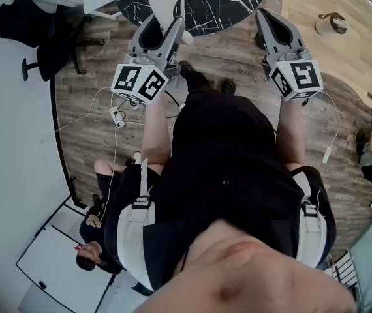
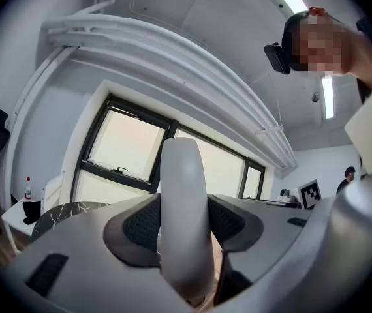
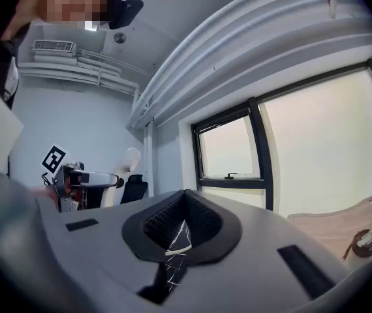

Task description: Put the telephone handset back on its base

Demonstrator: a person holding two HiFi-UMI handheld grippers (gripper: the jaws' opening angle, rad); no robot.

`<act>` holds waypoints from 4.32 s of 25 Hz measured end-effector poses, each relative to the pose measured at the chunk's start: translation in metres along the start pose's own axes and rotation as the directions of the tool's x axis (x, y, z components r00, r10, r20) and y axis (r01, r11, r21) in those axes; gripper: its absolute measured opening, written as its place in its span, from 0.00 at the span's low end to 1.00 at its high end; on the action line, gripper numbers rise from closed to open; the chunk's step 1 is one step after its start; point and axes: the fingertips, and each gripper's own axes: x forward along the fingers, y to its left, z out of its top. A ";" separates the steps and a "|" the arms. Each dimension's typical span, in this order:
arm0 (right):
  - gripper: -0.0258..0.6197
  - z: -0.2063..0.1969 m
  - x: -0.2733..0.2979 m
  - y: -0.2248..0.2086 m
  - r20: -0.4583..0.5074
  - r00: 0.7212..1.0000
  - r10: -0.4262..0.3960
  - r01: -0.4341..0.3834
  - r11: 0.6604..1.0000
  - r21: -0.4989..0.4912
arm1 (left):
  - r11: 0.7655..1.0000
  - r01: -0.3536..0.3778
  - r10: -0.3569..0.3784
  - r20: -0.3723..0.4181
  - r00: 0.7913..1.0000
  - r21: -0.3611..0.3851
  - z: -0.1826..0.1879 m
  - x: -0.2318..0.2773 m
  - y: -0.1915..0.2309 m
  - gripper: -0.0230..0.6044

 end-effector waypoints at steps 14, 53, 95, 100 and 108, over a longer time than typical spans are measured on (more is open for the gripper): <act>0.09 -0.004 -0.015 0.004 0.024 1.000 -0.012 0.012 1.000 0.023 | 1.000 0.003 -0.002 -0.014 1.000 0.014 -0.008 -0.007 -0.010 0.40; 0.09 0.001 0.109 -0.045 -0.059 0.997 -0.041 0.042 0.999 0.008 | 0.997 0.056 -0.059 -0.066 0.996 -0.053 0.002 0.095 0.093 0.40; 0.09 -0.040 0.224 -0.107 -0.214 0.967 -0.136 0.155 0.985 0.075 | 0.983 0.047 -0.099 -0.297 0.950 -0.179 -0.064 0.218 0.202 0.40; 0.09 -0.052 0.239 -0.119 -0.239 0.966 -0.099 0.124 0.988 0.092 | 0.984 0.013 -0.075 -0.351 0.933 -0.176 -0.086 0.237 0.210 0.40; 0.09 -0.083 0.262 -0.144 -0.300 0.953 -0.046 0.088 0.988 0.128 | 0.980 -0.057 -0.035 -0.444 0.896 -0.191 -0.126 0.263 0.224 0.40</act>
